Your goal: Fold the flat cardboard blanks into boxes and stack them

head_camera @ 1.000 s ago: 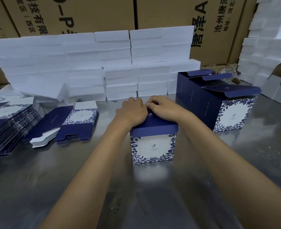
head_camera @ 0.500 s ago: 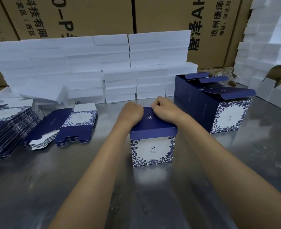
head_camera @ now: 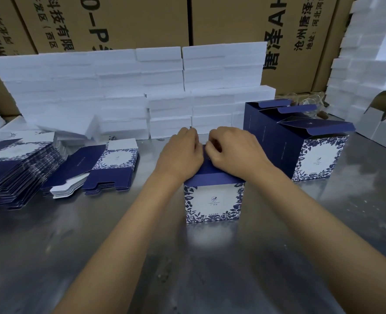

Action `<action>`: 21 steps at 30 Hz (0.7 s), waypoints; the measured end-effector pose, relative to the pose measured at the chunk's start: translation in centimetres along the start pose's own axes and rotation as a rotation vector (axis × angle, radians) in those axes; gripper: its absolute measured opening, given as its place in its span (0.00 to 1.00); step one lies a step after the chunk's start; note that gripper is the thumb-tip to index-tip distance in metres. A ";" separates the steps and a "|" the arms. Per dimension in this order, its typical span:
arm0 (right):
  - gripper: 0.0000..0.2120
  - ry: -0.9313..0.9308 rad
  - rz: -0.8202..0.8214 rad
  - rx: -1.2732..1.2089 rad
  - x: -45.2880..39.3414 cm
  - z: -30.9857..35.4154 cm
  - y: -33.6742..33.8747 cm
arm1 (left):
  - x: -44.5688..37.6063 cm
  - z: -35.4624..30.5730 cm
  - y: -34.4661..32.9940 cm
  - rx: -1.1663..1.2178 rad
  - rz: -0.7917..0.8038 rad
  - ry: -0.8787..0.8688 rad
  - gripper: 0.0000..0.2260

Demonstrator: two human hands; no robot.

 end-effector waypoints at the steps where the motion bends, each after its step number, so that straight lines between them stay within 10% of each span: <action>1: 0.13 0.009 -0.047 0.003 0.7 0.2 0.0 | 0.8 0.1 0.0 -0.024 -0.023 -0.036 0.09; 6: 0.11 0.165 -0.424 0.129 6.1 1.4 -1.6 | 5.1 0.5 -0.6 -0.074 -0.316 -0.356 0.12; 12: 0.07 -0.015 -0.300 -0.526 8.8 0.2 -3.0 | 7.1 1.9 -2.7 0.700 -0.268 -0.132 0.02; 21: 0.08 -0.178 -0.303 -0.814 7.9 -0.2 -2.7 | 6.8 1.9 -3.0 0.877 -0.215 -0.039 0.04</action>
Point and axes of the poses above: each hand's wrist, its own x-axis away from the middle knuckle, its own y-axis out of the back of the hand, z = x × y, the point moved 2 cm from there along -x, towards the middle knuckle
